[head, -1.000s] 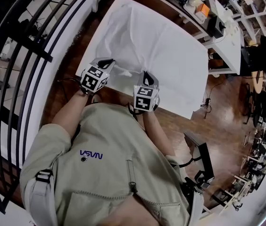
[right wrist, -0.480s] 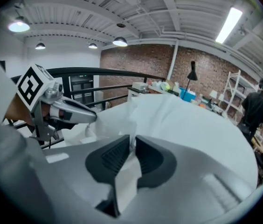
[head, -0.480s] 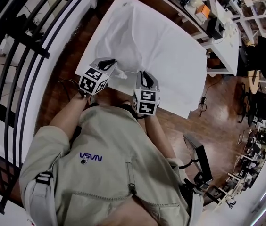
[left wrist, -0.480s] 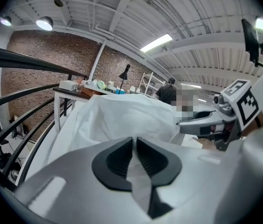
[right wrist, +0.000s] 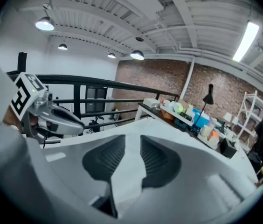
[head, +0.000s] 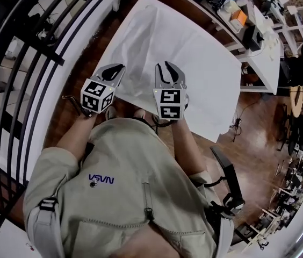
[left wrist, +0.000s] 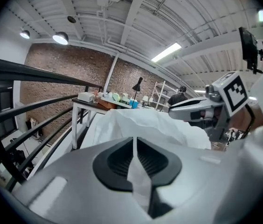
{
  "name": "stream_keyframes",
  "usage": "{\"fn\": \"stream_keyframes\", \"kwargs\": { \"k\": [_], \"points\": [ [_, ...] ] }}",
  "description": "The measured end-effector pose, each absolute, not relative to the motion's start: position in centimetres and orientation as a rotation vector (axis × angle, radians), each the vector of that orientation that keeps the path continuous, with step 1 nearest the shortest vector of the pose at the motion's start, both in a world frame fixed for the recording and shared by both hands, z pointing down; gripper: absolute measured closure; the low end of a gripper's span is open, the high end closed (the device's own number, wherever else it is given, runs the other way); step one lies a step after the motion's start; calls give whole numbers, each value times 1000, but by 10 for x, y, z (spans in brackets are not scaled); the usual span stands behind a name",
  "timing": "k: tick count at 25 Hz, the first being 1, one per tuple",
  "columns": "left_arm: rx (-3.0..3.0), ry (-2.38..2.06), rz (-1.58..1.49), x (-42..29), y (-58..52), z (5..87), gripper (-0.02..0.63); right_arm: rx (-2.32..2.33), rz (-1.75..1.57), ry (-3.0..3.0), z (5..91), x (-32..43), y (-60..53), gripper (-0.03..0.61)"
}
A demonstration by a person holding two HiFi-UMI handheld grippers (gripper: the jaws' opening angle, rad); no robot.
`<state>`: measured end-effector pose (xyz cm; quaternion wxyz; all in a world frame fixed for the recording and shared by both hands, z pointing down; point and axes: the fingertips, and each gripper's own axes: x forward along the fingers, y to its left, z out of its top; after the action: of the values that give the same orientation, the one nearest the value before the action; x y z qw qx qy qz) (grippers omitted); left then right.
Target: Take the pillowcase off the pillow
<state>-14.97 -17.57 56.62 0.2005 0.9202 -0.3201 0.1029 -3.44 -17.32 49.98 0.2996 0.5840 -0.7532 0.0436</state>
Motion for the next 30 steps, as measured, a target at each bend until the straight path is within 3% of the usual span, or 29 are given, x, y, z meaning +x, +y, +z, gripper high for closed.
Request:
{"fn": "stream_keyframes", "kwargs": {
  "k": [3,6,7,10,11,22,26,30],
  "points": [
    [2568,-909,287,-149,-181,555,584,1462,178,-1968,516,-29,-205,415],
    [2547,-920,290,-142,-186,549,526,1306,187,-1861,547,-24,-222,389],
    [2545,-921,295,-137,-187,548,510,1251,185,-1833,560,-24,-222,400],
    [2534,-914,324,-120,-192,546,469,1202,153,-1822,574,-18,-217,559],
    [2524,-917,327,-115,-195,546,461,1205,146,-1839,572,-16,-215,568],
    [2475,-836,436,-70,-252,562,429,1302,219,-1976,554,3,-190,571],
    [2446,-649,509,-42,-266,590,382,1421,241,-1903,544,20,-193,572],
    [2389,-524,462,-27,-268,593,407,1551,278,-1818,534,52,-192,572]
  ]
}}
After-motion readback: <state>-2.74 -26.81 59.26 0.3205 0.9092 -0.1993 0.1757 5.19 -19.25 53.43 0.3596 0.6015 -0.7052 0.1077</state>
